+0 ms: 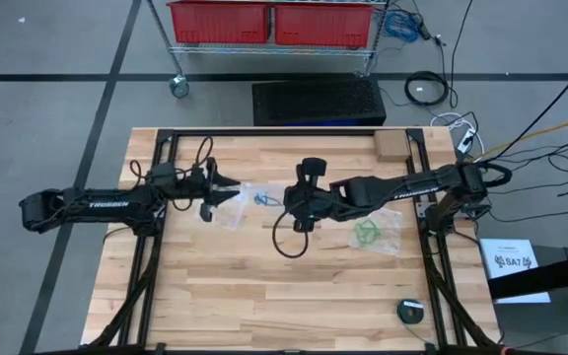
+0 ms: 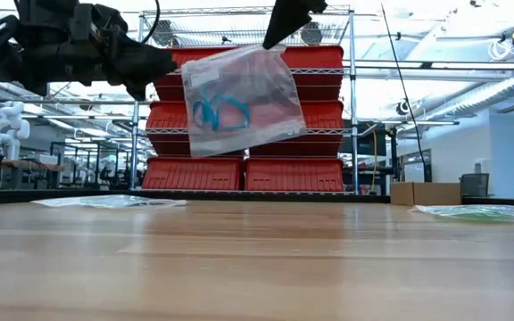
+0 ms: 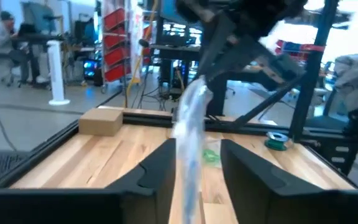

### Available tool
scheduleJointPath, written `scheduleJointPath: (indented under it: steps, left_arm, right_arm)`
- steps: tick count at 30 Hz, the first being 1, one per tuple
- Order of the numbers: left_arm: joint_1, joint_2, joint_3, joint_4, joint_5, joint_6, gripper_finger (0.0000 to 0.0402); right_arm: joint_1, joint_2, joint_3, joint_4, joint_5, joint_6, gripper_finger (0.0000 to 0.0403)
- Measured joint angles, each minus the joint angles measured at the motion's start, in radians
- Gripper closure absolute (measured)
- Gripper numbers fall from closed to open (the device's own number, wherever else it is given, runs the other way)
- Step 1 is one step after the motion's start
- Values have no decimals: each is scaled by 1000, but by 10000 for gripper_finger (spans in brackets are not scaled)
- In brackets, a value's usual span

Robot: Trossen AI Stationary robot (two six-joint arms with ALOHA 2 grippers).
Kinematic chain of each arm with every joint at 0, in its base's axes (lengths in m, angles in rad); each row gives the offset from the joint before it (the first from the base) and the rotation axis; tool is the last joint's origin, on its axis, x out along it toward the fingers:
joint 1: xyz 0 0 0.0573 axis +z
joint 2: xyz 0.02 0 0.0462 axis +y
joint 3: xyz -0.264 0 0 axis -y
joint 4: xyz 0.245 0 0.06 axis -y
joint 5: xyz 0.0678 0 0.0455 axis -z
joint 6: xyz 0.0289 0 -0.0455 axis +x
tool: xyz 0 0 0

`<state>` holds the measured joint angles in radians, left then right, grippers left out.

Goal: Sort rubber bands
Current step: Close the bottom left transparent zip bag

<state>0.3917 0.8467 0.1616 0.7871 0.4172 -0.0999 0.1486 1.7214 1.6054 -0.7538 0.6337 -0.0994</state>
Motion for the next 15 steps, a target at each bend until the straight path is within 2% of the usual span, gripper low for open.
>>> scheduleJointPath:
  steps: [6, 15]
  left_arm:
    - [1, 30, 0, -1, -70, -59, 246]
    - [0, 57, 2, 45, -49, -130, 244]
  right_arm:
    - [0, 0, 0, 40, 2, -39, 403]
    - [0, 0, 0, 55, 2, -44, 403]
